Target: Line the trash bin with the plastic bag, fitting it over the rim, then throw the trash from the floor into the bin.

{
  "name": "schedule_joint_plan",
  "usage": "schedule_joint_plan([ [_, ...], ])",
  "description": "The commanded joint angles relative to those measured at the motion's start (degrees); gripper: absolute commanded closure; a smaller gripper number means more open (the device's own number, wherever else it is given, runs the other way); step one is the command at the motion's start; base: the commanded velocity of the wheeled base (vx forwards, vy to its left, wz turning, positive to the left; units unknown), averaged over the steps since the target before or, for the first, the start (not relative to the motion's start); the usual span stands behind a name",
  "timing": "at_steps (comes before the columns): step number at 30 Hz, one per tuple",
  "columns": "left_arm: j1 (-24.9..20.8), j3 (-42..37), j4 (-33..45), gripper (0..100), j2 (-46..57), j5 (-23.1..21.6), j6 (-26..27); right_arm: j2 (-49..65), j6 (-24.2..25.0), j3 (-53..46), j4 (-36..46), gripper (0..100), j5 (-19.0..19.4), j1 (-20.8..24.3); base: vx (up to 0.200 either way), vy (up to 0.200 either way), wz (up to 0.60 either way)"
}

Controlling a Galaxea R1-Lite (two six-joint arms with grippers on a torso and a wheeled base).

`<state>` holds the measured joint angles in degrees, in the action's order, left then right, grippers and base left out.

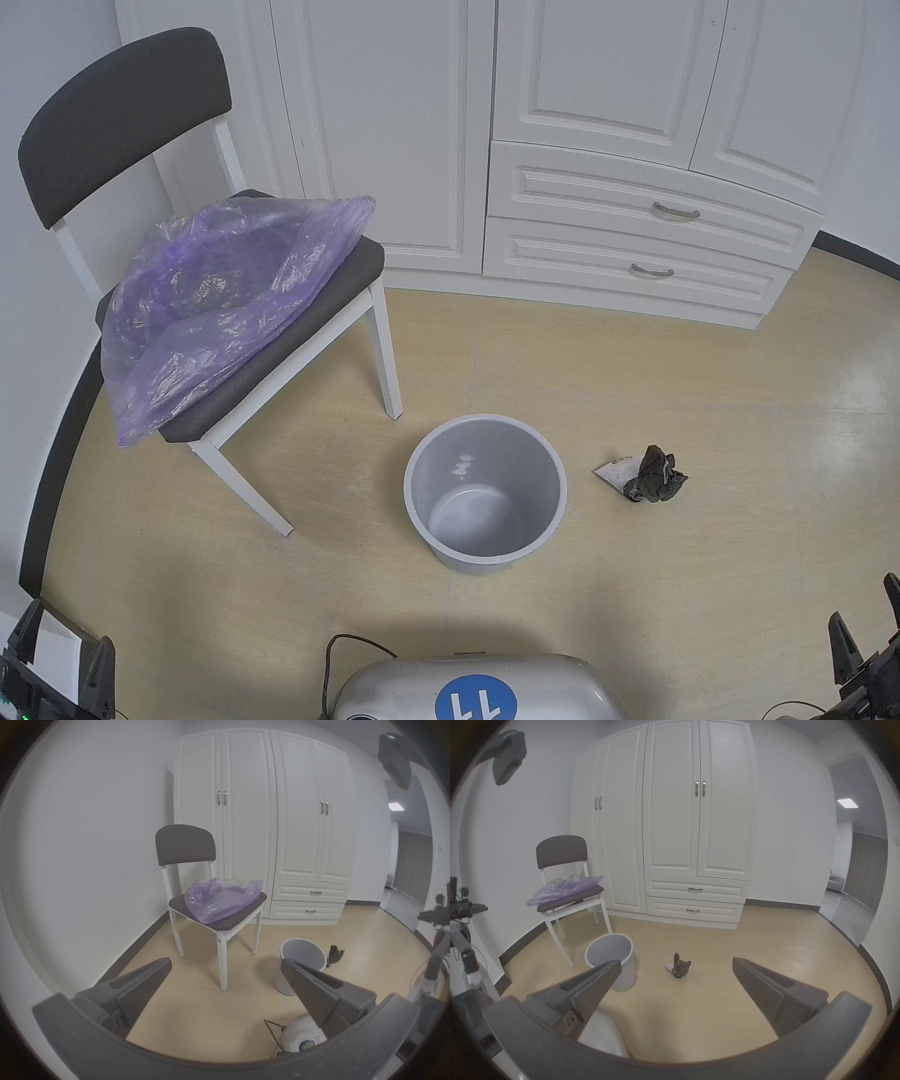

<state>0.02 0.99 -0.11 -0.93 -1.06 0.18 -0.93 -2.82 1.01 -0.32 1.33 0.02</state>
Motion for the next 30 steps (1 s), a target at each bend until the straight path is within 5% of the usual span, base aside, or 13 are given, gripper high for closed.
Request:
schedule_joint_plan([
  [1,-0.02,-0.99,-0.07,0,0.93,3.08,-4.05,0.93,10.29,1.98,-5.57,0,-0.19,0.15,0.000,0.000,0.00],
  [3,-0.02,-0.99,-0.07,0,0.93,3.26,-4.40,0.84,24.61,8.13,-8.82,0,0.25,0.24,0.000,0.000,0.00],
  [5,-0.02,-0.99,-0.07,0,0.93,3.35,-4.40,0.49,27.86,10.06,-7.51,0,0.08,0.15,0.000,0.000,0.00],
  [7,-0.02,-0.99,-0.15,0,0.93,3.35,-3.96,0.93,19.16,8.74,0.93,0,-1.94,0.06,0.000,0.000,0.00],
  [10,-0.02,-0.99,-0.24,0,0.93,3.26,-3.52,0.93,10.37,2.33,1.11,0,-5.90,0.15,0.000,0.000,0.00],
  [17,-0.02,-0.99,-0.59,0,0.93,2.73,-0.36,0.93,4.05,-1.01,-3.55,0,-5.64,0.06,0.000,0.000,0.00],
  [19,0.15,-0.99,-0.94,0,0.93,1.50,0.70,0.93,-1.31,-1.01,-3.02,0,-5.64,0.06,0.000,0.000,0.00],
  [26,0.15,-0.99,-1.30,0,0.93,0.27,1.49,0.93,-3.25,-0.92,-3.55,0,-5.55,0.15,0.000,0.000,0.00],
  [30,-0.02,5.25,-11.58,0,0.93,0.45,-18.99,0.93,7.03,-0.92,-3.29,0,-6.07,0.15,0.000,0.000,0.00],
])
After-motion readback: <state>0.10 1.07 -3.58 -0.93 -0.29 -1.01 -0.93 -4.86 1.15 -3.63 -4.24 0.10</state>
